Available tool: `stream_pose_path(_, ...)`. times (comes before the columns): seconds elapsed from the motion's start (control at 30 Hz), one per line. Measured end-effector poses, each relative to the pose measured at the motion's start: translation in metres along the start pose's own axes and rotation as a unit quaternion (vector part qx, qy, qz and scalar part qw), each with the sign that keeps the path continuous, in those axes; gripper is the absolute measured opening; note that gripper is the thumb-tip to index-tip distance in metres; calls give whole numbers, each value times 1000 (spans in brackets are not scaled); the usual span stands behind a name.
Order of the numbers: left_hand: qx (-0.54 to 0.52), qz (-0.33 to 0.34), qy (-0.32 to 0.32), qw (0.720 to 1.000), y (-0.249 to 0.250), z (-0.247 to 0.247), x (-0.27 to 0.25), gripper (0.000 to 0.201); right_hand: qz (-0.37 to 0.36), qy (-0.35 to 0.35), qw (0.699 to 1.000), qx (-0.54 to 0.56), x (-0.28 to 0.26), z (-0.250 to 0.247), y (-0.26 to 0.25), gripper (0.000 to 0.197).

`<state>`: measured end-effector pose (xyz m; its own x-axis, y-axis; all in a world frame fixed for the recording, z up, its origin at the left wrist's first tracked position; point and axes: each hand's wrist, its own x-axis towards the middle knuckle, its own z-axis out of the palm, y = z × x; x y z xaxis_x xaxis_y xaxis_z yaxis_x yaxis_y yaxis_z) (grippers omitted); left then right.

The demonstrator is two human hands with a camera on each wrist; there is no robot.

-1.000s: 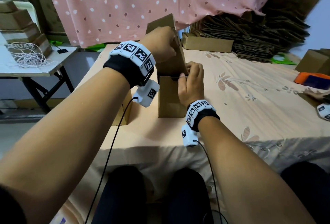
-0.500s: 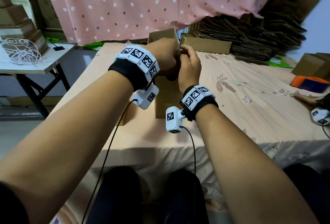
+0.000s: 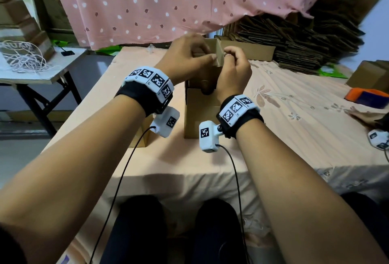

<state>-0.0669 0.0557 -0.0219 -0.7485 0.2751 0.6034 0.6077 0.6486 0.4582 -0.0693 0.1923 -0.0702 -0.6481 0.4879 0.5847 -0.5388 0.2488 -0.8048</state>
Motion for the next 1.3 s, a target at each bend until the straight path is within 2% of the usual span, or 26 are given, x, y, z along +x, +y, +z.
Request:
stream_pose_path(0.13, -86, -70, 51, 993, -8, 7, 2, 35, 18, 34, 998, -46, 9, 5, -7, 19)
stream_pose_path(0.2, -162, -127, 65, 976, -12, 9, 4, 42, 35, 33, 997, -57, 17, 6, -12, 19)
stream_pose_path(0.27, -236, -196, 63, 950, -16, 13, 7, 46, 61, 8, 996, -72, 25, 7, -14, 21)
stream_pose_path(0.37, -326, -265, 55, 906, -19, 20, 9, 41, 108, -53, 990, -76, 36, 6, -11, 25)
stream_pose_path(0.43, -341, -289, 45, 894, -23, 23, 10, 45, 130, -93, 985, -62, 40, 7, -8, 29)
stream_pose_path(0.53, -365, -290, 34, 884, -24, 30, 8, 38, 145, -136, 979, -45, 39, 7, -4, 34)
stream_pose_path(0.63, -380, -273, 43, 883, -25, 36, 6, 39, 142, -165, 975, -53, 33, 7, 2, 37)
stream_pose_path(0.77, -399, -264, 44, 877, -24, 44, 5, 35, 145, -170, 973, -63, 32, 7, 6, 38)
stream_pose_path(0.93, -391, -252, 48, 884, -27, 53, 3, 35, 140, -194, 967, -89, 27, -1, 11, 43)
stream_pose_path(1.1, -380, -254, 55, 888, -32, 60, -1, 35, 105, -224, 958, -146, 18, -10, 26, 46)
stream_pose_path(1.3, -378, -259, 53, 887, -34, 64, -2, 37, 97, -226, 956, -159, 17, -11, 29, 45)
